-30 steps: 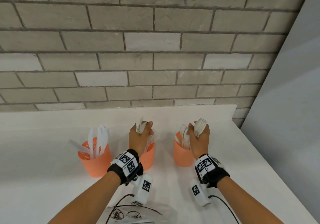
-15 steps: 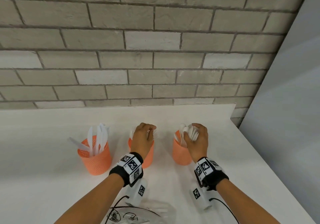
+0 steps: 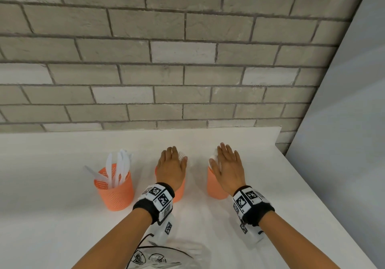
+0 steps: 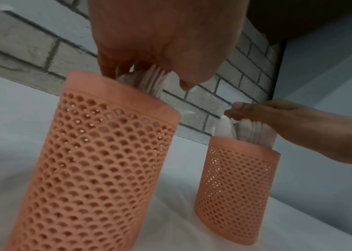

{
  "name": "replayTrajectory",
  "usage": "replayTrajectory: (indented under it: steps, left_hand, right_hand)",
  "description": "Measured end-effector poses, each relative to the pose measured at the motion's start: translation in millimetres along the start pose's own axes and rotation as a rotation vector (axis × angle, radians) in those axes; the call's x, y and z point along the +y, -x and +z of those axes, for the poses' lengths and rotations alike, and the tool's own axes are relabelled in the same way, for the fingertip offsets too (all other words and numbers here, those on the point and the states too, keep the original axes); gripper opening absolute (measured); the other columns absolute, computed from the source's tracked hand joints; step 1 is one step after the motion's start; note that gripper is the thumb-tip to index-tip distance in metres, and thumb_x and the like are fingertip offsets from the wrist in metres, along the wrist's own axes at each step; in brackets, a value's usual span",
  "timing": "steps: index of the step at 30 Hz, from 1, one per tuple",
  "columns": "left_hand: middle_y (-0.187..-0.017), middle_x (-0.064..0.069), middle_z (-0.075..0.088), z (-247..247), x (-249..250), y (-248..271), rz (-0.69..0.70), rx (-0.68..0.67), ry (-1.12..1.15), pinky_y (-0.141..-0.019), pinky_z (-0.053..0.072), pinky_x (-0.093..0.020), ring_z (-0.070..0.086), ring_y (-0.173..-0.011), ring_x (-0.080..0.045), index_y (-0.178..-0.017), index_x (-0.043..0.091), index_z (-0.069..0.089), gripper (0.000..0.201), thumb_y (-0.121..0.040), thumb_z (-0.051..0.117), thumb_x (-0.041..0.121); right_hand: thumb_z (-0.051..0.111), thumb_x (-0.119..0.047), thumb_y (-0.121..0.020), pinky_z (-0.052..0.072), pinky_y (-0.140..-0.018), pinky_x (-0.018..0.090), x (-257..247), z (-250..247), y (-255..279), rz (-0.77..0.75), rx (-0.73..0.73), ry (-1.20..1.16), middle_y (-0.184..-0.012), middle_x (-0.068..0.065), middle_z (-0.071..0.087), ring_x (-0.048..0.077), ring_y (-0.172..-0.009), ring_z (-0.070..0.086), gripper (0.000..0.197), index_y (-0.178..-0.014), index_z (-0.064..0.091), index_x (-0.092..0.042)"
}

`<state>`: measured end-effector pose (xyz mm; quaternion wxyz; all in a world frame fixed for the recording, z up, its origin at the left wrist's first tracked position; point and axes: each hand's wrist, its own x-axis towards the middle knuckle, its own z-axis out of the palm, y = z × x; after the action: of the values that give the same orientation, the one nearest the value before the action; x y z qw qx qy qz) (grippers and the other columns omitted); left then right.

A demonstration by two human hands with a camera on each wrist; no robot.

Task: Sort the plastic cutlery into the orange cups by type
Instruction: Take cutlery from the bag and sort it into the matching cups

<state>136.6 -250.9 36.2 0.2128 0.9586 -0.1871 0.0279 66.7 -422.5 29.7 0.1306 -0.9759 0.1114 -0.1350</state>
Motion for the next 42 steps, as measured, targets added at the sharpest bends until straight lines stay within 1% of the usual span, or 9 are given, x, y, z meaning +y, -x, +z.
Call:
replayTrajectory:
  steps: [5,9,18,22,25,28,31,37,42]
  left_hand:
    - [-0.158,-0.009,0.012,-3.1,-0.1,5.7,0.086,-0.027,-0.139,-0.119,0.013,-0.039,0.011,-0.145,-0.028,-0.150,0.013,0.001,0.061,-0.100,0.025,0.038]
    - [-0.156,-0.009,0.018,-7.2,-1.0,7.0,0.058,-0.072,-0.218,-0.118,0.015,-0.041,0.013,-0.145,-0.027,-0.150,0.011,0.001,0.065,-0.099,0.024,0.044]
    - [-0.159,-0.007,-0.009,-35.6,5.1,6.0,-0.025,-0.259,-0.012,-0.118,-0.002,-0.050,-0.007,-0.147,-0.024,-0.147,0.018,-0.019,0.084,-0.091,0.029,0.060]
    - [-0.159,-0.010,0.006,-64.5,-0.8,13.5,0.043,-0.182,0.118,-0.119,0.008,-0.044,0.006,-0.146,-0.025,-0.150,0.017,-0.003,0.076,-0.094,0.036,0.051]
    - [-0.142,-0.013,0.042,-89.0,-11.4,27.2,0.083,-0.194,0.275,-0.106,0.032,-0.031,0.039,-0.131,-0.027,-0.139,0.013,0.035,0.051,-0.094,0.049,0.034]
    - [-0.115,-0.010,0.061,-106.9,-27.1,55.2,0.179,-0.201,0.369,-0.093,0.045,-0.027,0.056,-0.111,-0.025,-0.106,0.012,0.057,0.019,-0.090,0.058,0.021]
    - [-0.096,0.002,0.064,-115.0,-47.4,93.1,0.214,-0.241,0.456,-0.084,0.043,-0.018,0.060,-0.099,-0.017,-0.084,0.021,0.057,0.009,-0.085,0.065,0.016]
    - [-0.113,0.004,0.061,-106.9,-86.8,163.3,0.093,-0.336,0.424,-0.095,0.034,-0.025,0.054,-0.105,-0.003,-0.061,0.024,0.061,0.021,-0.080,0.071,0.028]
    - [-0.138,0.008,0.038,-87.9,-105.3,202.5,0.057,-0.353,0.320,-0.110,0.024,-0.031,0.030,-0.133,-0.011,-0.070,0.034,0.069,0.008,-0.076,0.074,0.032]
  right_hand:
    - [0.026,-0.054,-0.095,0.004,-0.119,0.034,2.0,-7.0,-5.7,0.089,-0.046,0.056,-0.157,0.011,0.018,0.021,-0.145,0.016,0.071,-0.147,0.022,-0.005]
    - [0.028,-0.047,-0.098,0.013,-0.117,0.036,1.9,-12.4,-7.3,0.058,-0.066,0.117,-0.153,0.011,0.028,0.024,-0.140,0.027,0.064,-0.149,0.016,-0.012]
    - [0.025,-0.060,-0.093,-0.011,-0.115,0.049,-14.4,-34.4,-7.9,0.155,-0.252,0.094,-0.158,0.011,-0.015,0.027,-0.146,-0.013,0.075,-0.149,-0.009,-0.024]
    - [0.039,-0.046,-0.095,0.008,-0.118,0.041,-31.0,-44.5,5.4,0.020,-0.045,-0.115,-0.156,0.010,0.019,0.025,-0.145,0.017,0.063,-0.148,0.020,-0.018]
    - [0.056,-0.025,-0.091,0.043,-0.090,0.029,-56.4,-52.8,25.4,-0.114,-0.075,-0.471,-0.111,0.002,0.066,0.012,-0.099,0.061,0.025,-0.112,0.063,-0.014]
    - [0.065,-0.012,-0.083,0.046,-0.066,0.020,-84.3,-57.0,53.2,-0.203,-0.161,-0.630,-0.071,-0.011,0.065,-0.006,-0.059,0.059,0.010,-0.075,0.066,-0.018]
    - [0.068,-0.014,-0.083,0.044,-0.047,0.014,-109.1,-58.4,90.7,-0.238,-0.451,-0.707,-0.065,0.001,0.066,0.000,-0.048,0.058,0.013,-0.071,0.066,-0.011]
    - [0.059,-0.017,-0.089,0.048,-0.061,0.011,-136.6,-32.4,147.1,-0.442,-0.813,-0.395,-0.096,0.017,0.072,-0.004,-0.058,0.060,0.022,-0.097,0.071,0.001]
    - [0.047,-0.017,-0.094,0.037,-0.107,0.040,-144.5,-0.5,166.0,-0.410,-0.861,-0.071,-0.137,0.020,0.046,0.033,-0.128,0.043,0.045,-0.135,0.042,0.000]
